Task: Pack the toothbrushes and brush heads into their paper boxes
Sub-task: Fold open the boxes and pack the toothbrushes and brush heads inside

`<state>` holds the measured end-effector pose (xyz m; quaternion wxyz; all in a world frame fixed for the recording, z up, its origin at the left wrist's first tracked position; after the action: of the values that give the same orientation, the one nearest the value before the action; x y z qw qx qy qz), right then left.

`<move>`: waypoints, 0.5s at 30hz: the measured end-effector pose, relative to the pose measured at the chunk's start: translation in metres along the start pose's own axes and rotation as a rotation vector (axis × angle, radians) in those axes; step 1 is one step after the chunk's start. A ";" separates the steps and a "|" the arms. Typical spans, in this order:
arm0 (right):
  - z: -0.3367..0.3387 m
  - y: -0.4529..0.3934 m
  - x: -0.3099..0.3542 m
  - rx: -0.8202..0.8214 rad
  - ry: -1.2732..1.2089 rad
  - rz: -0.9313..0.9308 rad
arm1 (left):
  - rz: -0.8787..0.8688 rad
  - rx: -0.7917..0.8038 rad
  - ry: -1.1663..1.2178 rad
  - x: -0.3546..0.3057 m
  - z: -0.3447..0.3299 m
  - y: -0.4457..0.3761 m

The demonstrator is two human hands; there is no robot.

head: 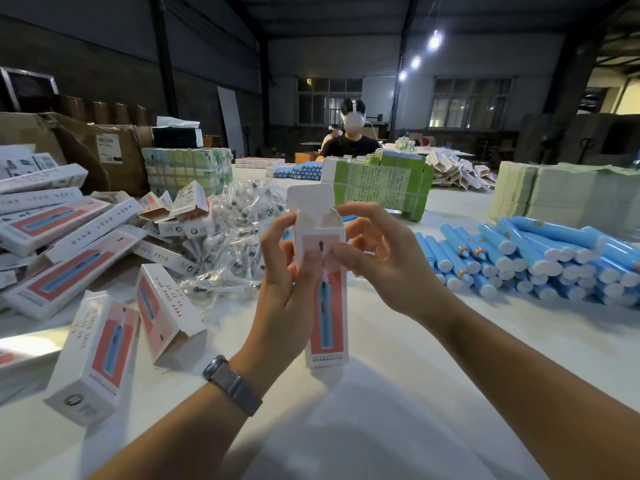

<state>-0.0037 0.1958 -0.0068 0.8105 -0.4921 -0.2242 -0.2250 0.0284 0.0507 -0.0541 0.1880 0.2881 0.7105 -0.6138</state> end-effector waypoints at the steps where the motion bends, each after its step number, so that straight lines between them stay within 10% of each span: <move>1: 0.001 0.000 0.000 0.002 -0.003 -0.010 | 0.002 0.005 0.011 -0.002 -0.001 0.000; 15: 0.015 -0.007 0.013 0.028 -0.086 -0.024 | -0.003 0.054 0.034 -0.006 -0.003 0.002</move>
<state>0.0004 0.2042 0.0123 0.8041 -0.4872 -0.2680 -0.2101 0.0348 0.0526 -0.0513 0.1672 0.3025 0.6972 -0.6281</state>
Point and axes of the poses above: each hand's wrist, its own y-axis away from the middle knuckle, its own z-axis out of the back of the hand, x = y × z, the point moved 1 cm from there along -y, towards the middle knuckle, and after that the axes turned 12 degrees about y, right-handed, at the moved point
